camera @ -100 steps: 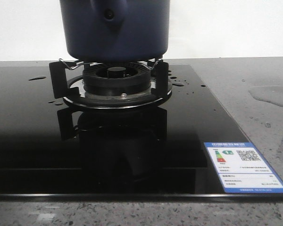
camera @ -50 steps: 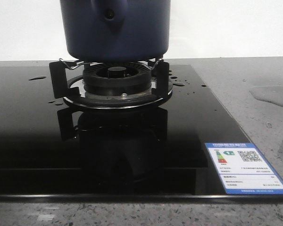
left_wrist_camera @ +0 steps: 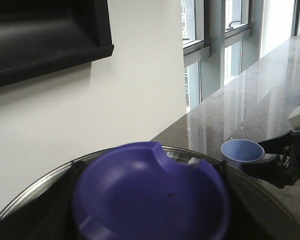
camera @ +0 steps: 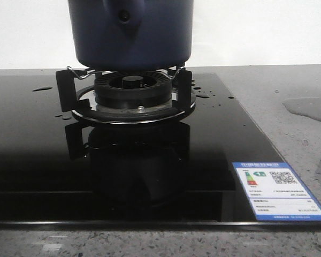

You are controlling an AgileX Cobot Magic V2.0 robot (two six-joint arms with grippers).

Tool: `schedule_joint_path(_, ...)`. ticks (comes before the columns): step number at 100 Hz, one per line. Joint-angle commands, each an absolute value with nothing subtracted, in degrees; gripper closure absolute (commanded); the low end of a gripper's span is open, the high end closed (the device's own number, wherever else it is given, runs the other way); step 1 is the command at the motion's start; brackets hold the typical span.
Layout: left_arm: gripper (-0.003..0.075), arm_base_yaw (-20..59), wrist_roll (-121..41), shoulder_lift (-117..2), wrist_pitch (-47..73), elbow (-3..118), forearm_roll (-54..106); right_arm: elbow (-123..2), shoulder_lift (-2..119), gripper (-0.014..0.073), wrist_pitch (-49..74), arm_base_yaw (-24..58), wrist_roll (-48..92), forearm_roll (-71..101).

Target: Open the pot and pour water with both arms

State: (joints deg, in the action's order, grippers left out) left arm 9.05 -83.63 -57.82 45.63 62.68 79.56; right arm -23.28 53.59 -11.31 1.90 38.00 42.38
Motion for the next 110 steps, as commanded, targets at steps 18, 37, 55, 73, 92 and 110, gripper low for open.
schedule_joint_path(18, 0.0459, 8.97, -83.59, -56.59, 44.19, 64.47, 84.77, -25.61, 59.74, -0.0020, -17.27, 1.68, 38.01, 41.96)
schedule_joint_path(37, 0.0459, 8.97, -83.59, -56.59, 43.91, 64.47, 84.93, -26.01, 62.40, -0.0013, -19.04, 1.68, 38.01, 41.96)
schedule_joint_path(55, 0.0459, 8.97, -83.59, -56.59, 42.36, 64.47, 87.64, -26.01, 62.93, 0.0151, -19.66, 1.68, 38.01, 41.96)
schedule_joint_path(73, 0.0459, 8.97, -83.59, -56.08, 41.93, 64.47, 87.64, -26.01, 62.78, 0.0232, -19.63, 1.68, 38.01, 41.96)
schedule_joint_path(92, 0.0459, 8.97, -83.59, -54.17, 39.34, 64.47, 86.76, -29.72, 59.29, 0.0233, -11.59, 1.68, 38.01, 39.93)
schedule_joint_path(110, 0.0459, 8.97, -83.08, -52.92, 37.62, 64.47, 86.05, -40.57, 57.84, 0.0233, 2.67, 1.82, 38.01, 37.90)
